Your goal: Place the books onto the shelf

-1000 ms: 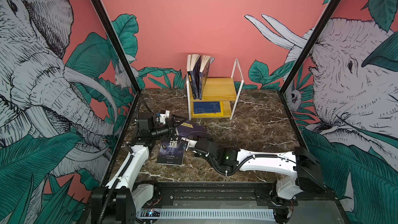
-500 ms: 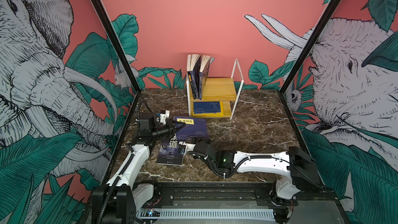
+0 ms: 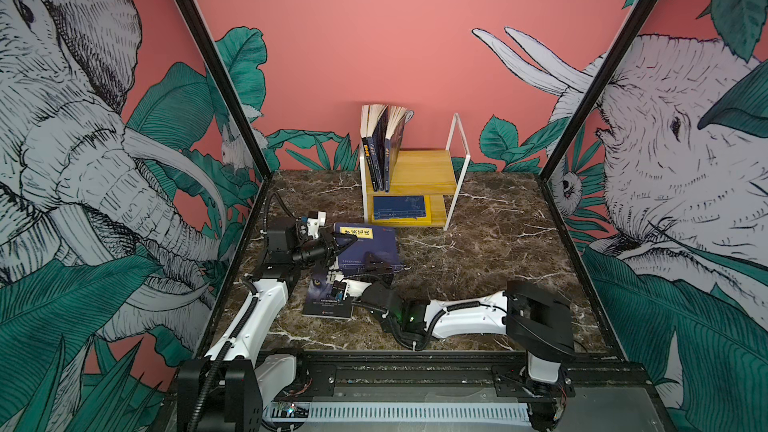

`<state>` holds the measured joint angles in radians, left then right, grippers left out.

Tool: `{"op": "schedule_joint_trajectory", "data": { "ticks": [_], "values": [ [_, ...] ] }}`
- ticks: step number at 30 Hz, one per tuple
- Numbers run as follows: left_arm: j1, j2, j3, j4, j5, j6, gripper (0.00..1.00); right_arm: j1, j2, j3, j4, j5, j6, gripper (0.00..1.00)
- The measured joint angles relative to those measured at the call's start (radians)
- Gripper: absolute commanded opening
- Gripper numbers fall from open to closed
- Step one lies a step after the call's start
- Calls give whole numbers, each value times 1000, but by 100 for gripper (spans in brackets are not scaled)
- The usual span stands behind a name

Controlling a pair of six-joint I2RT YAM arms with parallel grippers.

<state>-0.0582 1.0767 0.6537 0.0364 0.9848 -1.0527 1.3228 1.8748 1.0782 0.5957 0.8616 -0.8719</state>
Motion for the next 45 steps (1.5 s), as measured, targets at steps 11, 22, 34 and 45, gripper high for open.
{"op": "schedule_joint_trajectory", "data": {
  "ticks": [11, 22, 34, 45],
  "values": [
    [10, -11, -4, -16, -31, 64, 39, -18, 72, 5, 303, 90, -190, 0],
    [152, -168, -56, -133, -135, 227, 99, -111, 86, -106, 391, 98, -309, 0],
    [239, -237, -43, -259, -369, 550, 99, -278, 110, -173, 502, 91, -468, 0],
    [251, -271, -24, -332, -430, 669, 99, -394, 235, -24, 535, 12, -564, 0]
  ]
}}
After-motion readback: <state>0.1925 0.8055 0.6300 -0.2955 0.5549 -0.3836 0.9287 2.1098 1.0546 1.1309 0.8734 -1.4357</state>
